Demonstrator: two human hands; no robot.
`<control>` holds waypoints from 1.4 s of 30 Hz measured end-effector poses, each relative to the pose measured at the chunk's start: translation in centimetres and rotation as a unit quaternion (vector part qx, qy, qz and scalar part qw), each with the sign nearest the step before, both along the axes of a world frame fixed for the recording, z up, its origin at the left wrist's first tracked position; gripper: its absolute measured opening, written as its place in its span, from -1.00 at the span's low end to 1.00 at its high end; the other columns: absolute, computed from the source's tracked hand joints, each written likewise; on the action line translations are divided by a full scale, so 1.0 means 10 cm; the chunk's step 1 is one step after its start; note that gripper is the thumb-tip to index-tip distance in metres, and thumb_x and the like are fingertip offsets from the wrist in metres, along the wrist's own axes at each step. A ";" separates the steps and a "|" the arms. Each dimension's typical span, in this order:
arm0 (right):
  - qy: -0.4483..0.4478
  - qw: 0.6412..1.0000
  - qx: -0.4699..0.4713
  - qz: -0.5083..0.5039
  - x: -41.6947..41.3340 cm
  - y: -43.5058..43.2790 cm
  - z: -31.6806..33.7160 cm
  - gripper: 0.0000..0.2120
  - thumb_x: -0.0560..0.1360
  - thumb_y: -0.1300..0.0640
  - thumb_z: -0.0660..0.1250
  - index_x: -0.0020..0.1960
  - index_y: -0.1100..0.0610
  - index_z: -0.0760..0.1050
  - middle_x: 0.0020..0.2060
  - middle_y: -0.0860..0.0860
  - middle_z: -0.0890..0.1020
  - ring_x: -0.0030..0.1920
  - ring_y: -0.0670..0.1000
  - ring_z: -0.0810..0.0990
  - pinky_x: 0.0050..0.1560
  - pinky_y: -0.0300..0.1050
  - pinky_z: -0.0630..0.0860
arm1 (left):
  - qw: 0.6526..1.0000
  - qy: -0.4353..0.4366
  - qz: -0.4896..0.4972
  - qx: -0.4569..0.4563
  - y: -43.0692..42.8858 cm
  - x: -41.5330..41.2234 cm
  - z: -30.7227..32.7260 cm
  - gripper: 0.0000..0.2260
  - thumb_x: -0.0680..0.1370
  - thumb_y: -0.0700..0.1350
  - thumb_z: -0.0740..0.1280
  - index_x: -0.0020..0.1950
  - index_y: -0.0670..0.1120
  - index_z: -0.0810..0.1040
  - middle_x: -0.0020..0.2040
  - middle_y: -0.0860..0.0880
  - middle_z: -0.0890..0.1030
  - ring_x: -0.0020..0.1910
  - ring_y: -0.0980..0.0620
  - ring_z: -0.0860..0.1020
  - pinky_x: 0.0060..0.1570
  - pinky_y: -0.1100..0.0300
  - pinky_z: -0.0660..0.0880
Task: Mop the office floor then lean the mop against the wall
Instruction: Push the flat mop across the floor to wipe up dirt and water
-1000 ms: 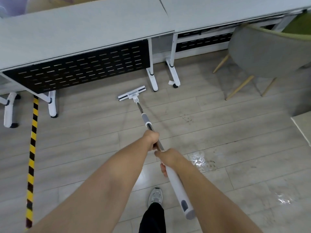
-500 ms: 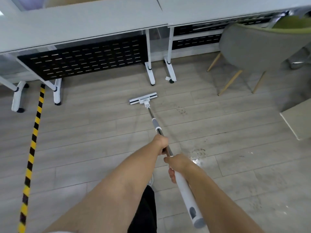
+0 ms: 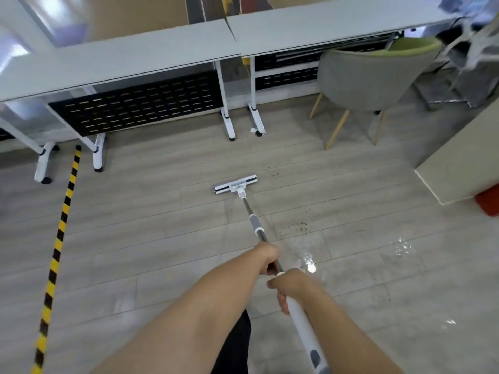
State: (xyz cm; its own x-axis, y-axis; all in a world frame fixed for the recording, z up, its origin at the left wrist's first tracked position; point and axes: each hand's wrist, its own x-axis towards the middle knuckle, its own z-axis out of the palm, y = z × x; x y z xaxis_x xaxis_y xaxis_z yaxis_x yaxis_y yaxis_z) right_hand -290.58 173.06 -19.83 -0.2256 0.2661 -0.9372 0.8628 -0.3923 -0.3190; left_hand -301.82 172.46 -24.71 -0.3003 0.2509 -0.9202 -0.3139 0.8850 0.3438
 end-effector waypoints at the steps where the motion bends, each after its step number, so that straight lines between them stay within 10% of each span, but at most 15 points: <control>1: -0.001 1.000 0.005 0.011 -0.03 -0.01 -0.01 -0.80 0.55 0.18 0.36 0.00 0.35 0.52 -0.51 0.14 0.56 -0.47 0.11 0.54 -0.26 -0.03 0.57 | 1.000 0.002 0.009 -0.001 -0.01 0.02 -0.01 -0.92 0.60 -0.23 0.22 0.07 -0.18 0.45 -0.24 -0.12 0.52 -0.33 -0.03 0.51 -0.43 0.16 0.46; 16: 0.017 0.999 0.008 -0.034 -1.91 0.93 -0.20 -0.85 0.56 0.29 0.27 0.06 0.36 0.52 -0.58 0.13 0.50 -0.55 0.08 0.47 -0.39 -0.07 0.51 | 0.995 0.088 -0.031 0.018 1.02 -1.82 -0.36 -0.84 0.57 -0.33 0.20 0.13 -0.25 0.47 -0.06 -0.23 0.58 -0.08 -0.18 0.64 -0.34 0.12 0.51; 23: 0.060 0.998 0.007 -0.034 -2.72 1.21 -0.55 -0.76 0.51 0.25 0.26 0.14 0.31 0.51 -0.55 0.13 0.55 -0.38 0.12 0.54 -0.13 0.04 0.54 | 0.993 0.110 -0.042 0.015 1.37 -2.63 -0.62 -0.78 0.58 -0.31 0.16 0.18 -0.25 0.48 -0.01 -0.26 0.61 -0.13 -0.19 0.61 -0.39 0.11 0.49; 42: 0.021 0.997 -0.031 -0.067 -1.20 0.08 -0.82 -0.89 0.47 0.32 0.29 -0.05 0.37 0.50 -0.49 0.17 0.54 -0.51 0.10 0.48 -0.25 -0.01 0.52 | 0.992 0.103 -0.070 -0.030 0.33 -1.23 -0.94 -0.74 0.64 -0.20 0.20 0.33 -0.16 0.33 0.08 -0.25 0.58 -0.18 -0.23 0.64 -0.55 0.09 0.51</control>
State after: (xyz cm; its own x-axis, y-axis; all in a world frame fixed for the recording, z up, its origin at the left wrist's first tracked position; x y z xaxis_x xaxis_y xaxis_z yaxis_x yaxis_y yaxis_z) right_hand -302.60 173.83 -28.04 -0.2315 0.2384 -0.9432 0.7878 -0.5229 -0.3255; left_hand -314.14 175.80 -34.11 -0.4492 0.2505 -0.8576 -0.1150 0.9357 0.3335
